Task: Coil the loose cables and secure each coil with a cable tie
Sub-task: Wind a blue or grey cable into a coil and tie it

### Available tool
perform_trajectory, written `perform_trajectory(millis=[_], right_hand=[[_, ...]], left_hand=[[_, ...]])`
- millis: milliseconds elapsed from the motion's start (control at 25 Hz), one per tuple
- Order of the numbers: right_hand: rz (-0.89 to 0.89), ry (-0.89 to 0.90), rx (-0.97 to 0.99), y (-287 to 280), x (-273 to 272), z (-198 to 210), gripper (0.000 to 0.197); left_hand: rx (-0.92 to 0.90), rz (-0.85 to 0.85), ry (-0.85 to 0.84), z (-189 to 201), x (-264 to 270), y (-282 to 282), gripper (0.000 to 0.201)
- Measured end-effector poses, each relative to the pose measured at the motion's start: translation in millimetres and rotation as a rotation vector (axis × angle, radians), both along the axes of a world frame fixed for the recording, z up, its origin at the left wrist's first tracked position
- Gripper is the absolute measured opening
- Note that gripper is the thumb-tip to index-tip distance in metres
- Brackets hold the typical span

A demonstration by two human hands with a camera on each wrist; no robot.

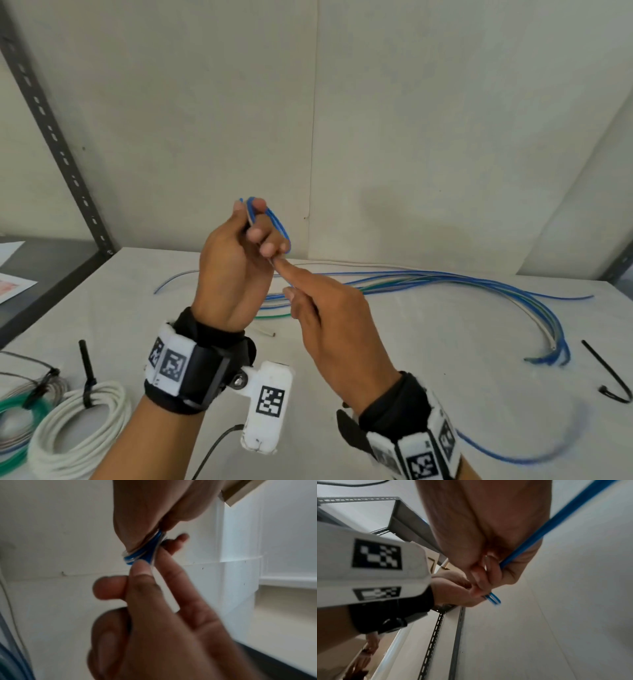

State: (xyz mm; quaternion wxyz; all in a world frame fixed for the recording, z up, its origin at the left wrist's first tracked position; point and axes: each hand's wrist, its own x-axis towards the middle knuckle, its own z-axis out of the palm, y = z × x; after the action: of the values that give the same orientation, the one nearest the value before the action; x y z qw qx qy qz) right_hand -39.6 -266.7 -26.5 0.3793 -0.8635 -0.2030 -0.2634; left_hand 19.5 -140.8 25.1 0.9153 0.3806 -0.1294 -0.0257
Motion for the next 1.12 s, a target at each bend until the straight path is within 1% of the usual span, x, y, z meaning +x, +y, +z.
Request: perform_trajectory(millis=[80,120,200,280,400,560,640,760,840,920,1040,1080,1120], right_hand=[[0.110,0.046,0.263,-7,4,5,0.028],[0.122,0.076,0.337,-11,6,7,0.021],[0.104,0.127,0.386,-21,10,9,0.010],[0.061,0.117,0.346,-30,13,9,0.008],[-0.006,0.054,0.253,-41,16,10,0.008],[-0.034,0.011,0.115,-41,17,9,0.009],[0.017,0.028,0.073,-39,14,11,0.009],[0.169,0.084,0.065,-31,7,14,0.011],[0.237,0.127,0.067,-27,6,15,0.013],[0.258,0.188,0.070,-30,6,13,0.013],[0.288,0.369,0.089,-41,10,10,0.012],[0.281,0.396,0.127,-42,12,9,0.017],[0.235,0.371,0.200,-44,16,8,0.026]], left_hand=[[-0.143,-0.063,-0.003,3,-1,5,0.033],[-0.179,-0.090,-0.003,4,-1,6,0.034],[-0.175,-0.130,0.007,4,-2,4,0.037],[-0.114,-0.149,0.013,4,-3,0,0.038],[-0.061,-0.163,0.022,3,-4,-2,0.040],[-0.022,-0.214,0.068,4,0,3,0.043],[-0.042,-0.196,0.091,2,5,8,0.042],[-0.135,-0.119,0.092,-3,14,15,0.038],[-0.161,-0.097,0.087,-6,17,17,0.036],[-0.099,-0.094,0.069,-6,16,17,0.037],[0.079,-0.156,0.023,-1,10,9,0.043],[0.132,-0.187,0.019,-1,7,5,0.044],[0.188,-0.224,0.019,-1,5,0,0.044]])
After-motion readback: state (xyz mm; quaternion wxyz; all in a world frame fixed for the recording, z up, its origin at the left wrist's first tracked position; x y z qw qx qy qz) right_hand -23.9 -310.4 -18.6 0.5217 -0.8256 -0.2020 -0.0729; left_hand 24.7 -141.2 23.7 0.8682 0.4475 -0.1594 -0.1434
